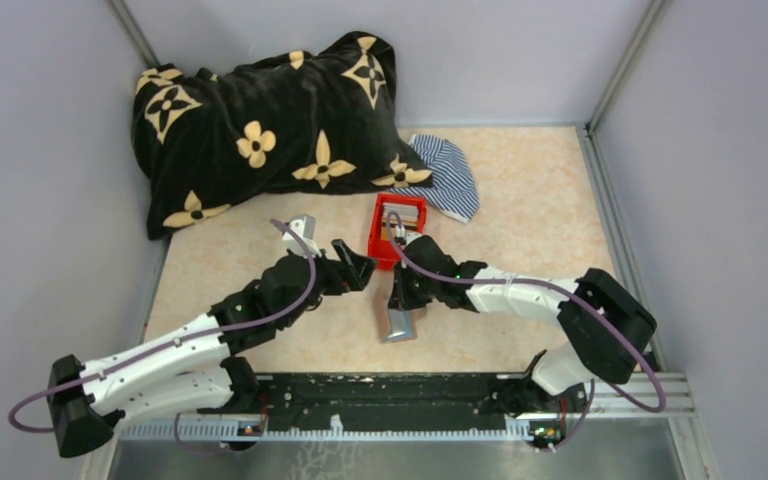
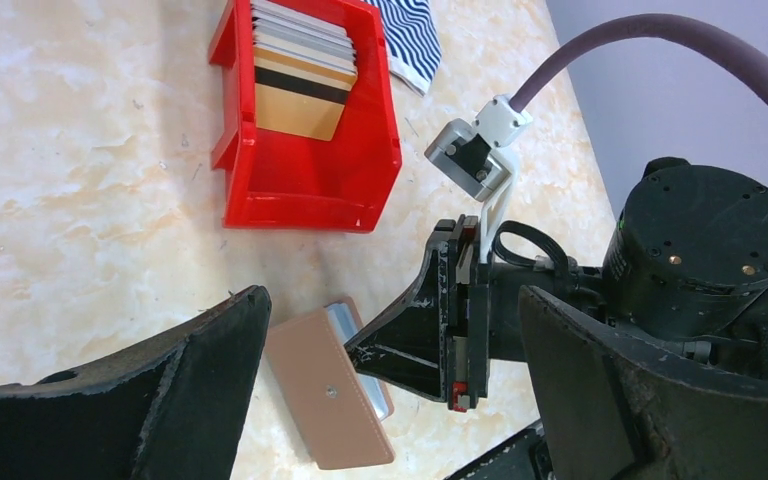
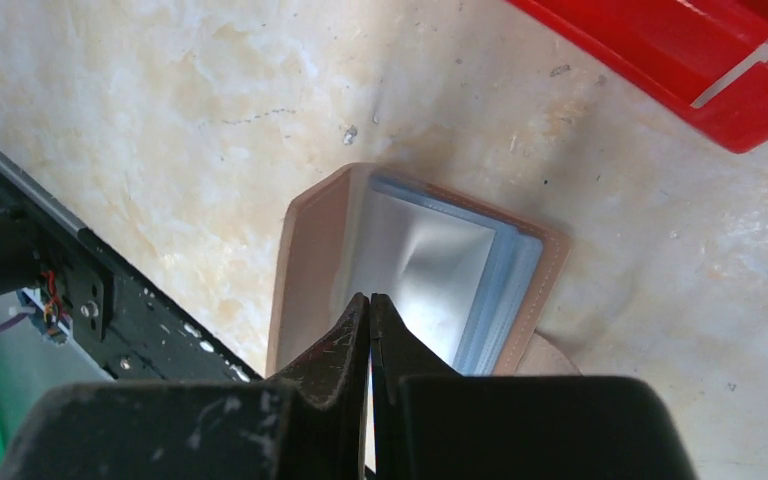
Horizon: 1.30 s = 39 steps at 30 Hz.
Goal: Take the credit cards out of the card holder
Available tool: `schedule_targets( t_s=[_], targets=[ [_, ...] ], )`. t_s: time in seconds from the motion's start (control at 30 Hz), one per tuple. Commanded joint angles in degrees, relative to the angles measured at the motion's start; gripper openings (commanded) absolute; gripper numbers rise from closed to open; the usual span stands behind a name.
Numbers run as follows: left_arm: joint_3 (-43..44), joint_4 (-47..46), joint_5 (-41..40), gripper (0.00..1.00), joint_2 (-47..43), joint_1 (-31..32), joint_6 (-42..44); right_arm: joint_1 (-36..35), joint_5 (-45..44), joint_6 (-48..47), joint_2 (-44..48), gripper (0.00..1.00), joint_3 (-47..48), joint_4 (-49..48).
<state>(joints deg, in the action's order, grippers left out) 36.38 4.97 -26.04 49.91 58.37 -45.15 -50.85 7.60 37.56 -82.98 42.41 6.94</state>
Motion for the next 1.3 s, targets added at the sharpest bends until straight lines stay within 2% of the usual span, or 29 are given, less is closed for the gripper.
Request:
schedule_targets(
  t_s=[0.0, 0.2, 0.37, 0.53, 0.7, 0.97, 1.13, 1.27],
  targets=[
    [-1.1, 1.6, -1.9, 1.00, -2.1, -0.1, -1.0, -0.5, 1.8, 0.5, 0.0, 0.00, 0.9, -2.2],
    [-2.6, 3.1, -2.8, 1.00, -4.1, -0.9, -2.6, -4.2, 0.7, 0.2, 0.5, 0.00, 5.1, -0.2],
    [-3.4, 6.2, 0.5, 1.00, -7.2, -6.6, -2.7, -4.8, 3.4, 0.2, -0.4, 0.00, 6.3, -2.2],
    [-5.2, 6.3, 5.2, 1.00, -10.3, -10.8, -2.7, -5.7, 6.8, -0.7, -6.5, 0.00, 8.6, -3.1],
    [-5.8, 7.0, 5.6, 1.00, -11.2, -11.3, -2.8, -7.4, 7.8, -1.3, -12.2, 0.00, 11.8, -2.5],
    [-5.4, 6.9, 6.4, 1.00, -11.7, -11.3, -2.5, -7.4, 7.9, -0.8, -17.3, 0.00, 10.1, -3.8],
    [-9.9, -0.3, 14.1, 0.99, -7.2, -11.3, -6.4, -7.3, 7.4, -0.8, -17.0, 0.00, 10.1, -4.4],
    [-14.5, -7.7, 26.8, 0.99, 2.5, -10.6, -13.0, -7.1, 7.3, -0.7, -17.0, 0.00, 10.4, -5.0]
  ],
)
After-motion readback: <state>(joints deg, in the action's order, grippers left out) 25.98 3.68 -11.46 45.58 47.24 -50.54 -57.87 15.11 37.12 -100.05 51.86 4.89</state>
